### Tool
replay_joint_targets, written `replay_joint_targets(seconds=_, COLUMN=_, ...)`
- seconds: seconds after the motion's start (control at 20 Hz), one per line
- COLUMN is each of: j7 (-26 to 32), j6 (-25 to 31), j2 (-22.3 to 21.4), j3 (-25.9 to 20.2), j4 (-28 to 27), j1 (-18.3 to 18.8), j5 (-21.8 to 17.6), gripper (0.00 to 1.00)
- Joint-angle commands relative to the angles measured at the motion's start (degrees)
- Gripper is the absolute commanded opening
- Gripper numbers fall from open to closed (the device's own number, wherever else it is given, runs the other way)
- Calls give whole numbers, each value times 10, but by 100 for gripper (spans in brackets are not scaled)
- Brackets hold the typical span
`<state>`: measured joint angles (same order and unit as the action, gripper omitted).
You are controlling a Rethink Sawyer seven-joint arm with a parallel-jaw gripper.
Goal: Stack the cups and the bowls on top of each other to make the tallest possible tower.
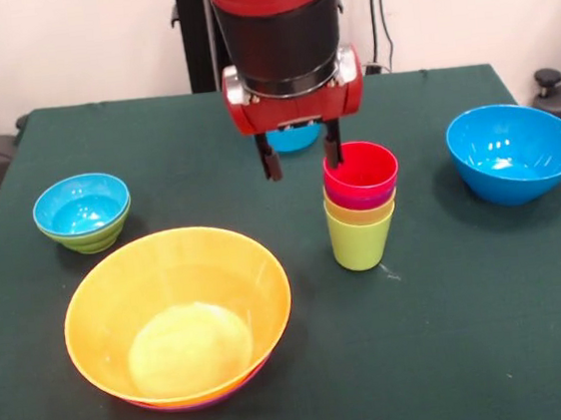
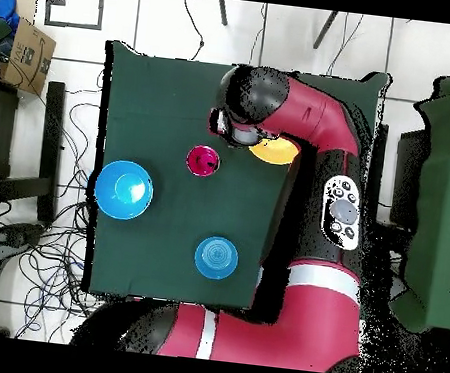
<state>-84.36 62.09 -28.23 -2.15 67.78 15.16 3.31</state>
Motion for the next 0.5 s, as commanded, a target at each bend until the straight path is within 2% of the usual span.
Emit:
replay_joint_targets(seconds=0.05, j7=71, j6=102, j2=-8, j3=-56, j4=-28, j1=6, j5=-42, gripper=100)
replay_joint_targets(seconds=0.3, j7=50, j6=111, j2=-13, j3=-50, j4=-33, j1=3, j5=-42, gripper=100)
replay_joint_targets(seconds=0.5, j7=41, j6=156, j2=-15, j3=-48, j4=-63, j1=0, j5=-43, gripper=100)
